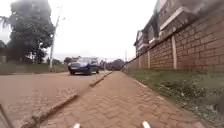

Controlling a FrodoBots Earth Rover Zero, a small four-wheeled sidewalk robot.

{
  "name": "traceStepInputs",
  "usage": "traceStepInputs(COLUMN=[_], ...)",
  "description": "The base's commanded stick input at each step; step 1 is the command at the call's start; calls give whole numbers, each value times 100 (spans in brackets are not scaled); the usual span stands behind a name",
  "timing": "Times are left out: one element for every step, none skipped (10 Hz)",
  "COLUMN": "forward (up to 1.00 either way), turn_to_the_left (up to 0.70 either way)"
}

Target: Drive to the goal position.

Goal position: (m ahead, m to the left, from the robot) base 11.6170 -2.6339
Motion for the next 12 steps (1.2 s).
traceStepInputs(forward=[50, 50, 50, 50, 50, 50, 50, 50, 50, 50, 50, 50], turn_to_the_left=[0, 0, 2, -13, -50, -50, -49, -43, -15, 1, 9, 1])
